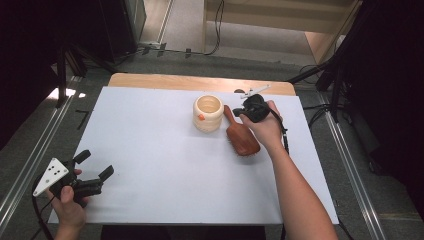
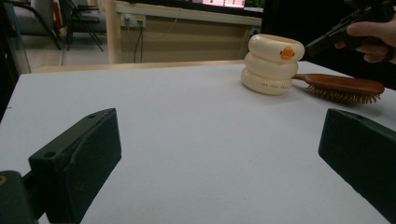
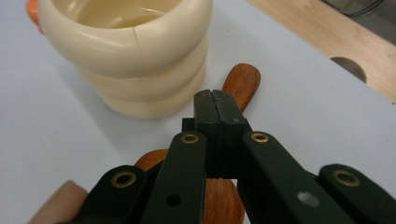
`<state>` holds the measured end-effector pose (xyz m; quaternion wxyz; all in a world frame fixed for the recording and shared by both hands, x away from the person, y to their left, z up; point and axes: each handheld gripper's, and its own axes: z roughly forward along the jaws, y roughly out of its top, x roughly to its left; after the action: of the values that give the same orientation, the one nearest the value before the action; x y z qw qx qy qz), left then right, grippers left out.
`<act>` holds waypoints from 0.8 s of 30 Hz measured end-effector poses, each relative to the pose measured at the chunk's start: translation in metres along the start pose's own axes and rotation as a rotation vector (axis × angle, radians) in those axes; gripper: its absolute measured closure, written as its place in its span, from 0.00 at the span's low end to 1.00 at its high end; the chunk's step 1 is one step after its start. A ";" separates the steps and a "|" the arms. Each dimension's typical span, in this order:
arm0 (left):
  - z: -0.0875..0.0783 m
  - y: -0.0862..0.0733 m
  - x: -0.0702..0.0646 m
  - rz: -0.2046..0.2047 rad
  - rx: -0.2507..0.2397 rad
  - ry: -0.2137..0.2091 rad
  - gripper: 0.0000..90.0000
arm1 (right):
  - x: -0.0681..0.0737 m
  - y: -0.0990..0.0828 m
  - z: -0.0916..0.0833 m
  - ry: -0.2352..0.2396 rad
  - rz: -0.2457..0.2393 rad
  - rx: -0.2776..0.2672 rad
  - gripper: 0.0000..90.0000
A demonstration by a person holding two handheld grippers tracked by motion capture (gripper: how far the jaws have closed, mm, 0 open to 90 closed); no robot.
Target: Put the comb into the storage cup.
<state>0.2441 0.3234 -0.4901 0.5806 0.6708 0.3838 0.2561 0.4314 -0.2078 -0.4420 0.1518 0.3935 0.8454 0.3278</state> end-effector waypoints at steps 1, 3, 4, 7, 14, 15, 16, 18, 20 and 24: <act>0.000 0.000 0.000 0.000 0.000 0.000 0.00 | -0.001 0.001 0.005 0.002 0.005 0.011 0.98; 0.000 0.000 0.000 0.001 0.000 -0.001 0.00 | -0.003 0.002 0.013 0.004 0.007 0.032 0.98; 0.000 0.000 0.000 0.001 0.000 -0.002 0.00 | -0.004 0.002 0.018 0.010 0.009 0.045 0.98; 0.000 0.000 0.000 0.000 0.001 -0.001 0.00 | -0.005 0.002 0.029 0.012 0.018 0.067 0.98; 0.000 0.000 0.000 0.000 -0.001 -0.003 0.00 | -0.010 0.002 0.045 0.030 0.060 0.087 0.98; 0.000 0.000 0.000 0.000 -0.001 -0.003 0.00 | -0.009 0.001 0.047 0.035 0.064 0.093 0.98; 0.000 0.000 0.000 -0.001 0.000 -0.004 0.00 | -0.008 0.000 0.052 0.045 0.067 0.097 0.98; 0.000 0.000 0.000 0.001 0.000 -0.004 0.00 | -0.007 0.001 0.054 0.041 0.062 0.099 0.98; 0.000 0.000 0.000 0.002 0.001 -0.004 0.00 | -0.005 0.003 0.055 0.035 0.058 0.109 0.98; 0.000 0.000 0.000 0.002 0.001 -0.004 0.00 | -0.004 0.004 0.057 0.029 0.057 0.117 0.98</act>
<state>0.2443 0.3229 -0.4901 0.5805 0.6721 0.3821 0.2553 0.4655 -0.1838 -0.4810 0.1070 0.4207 0.8537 0.2878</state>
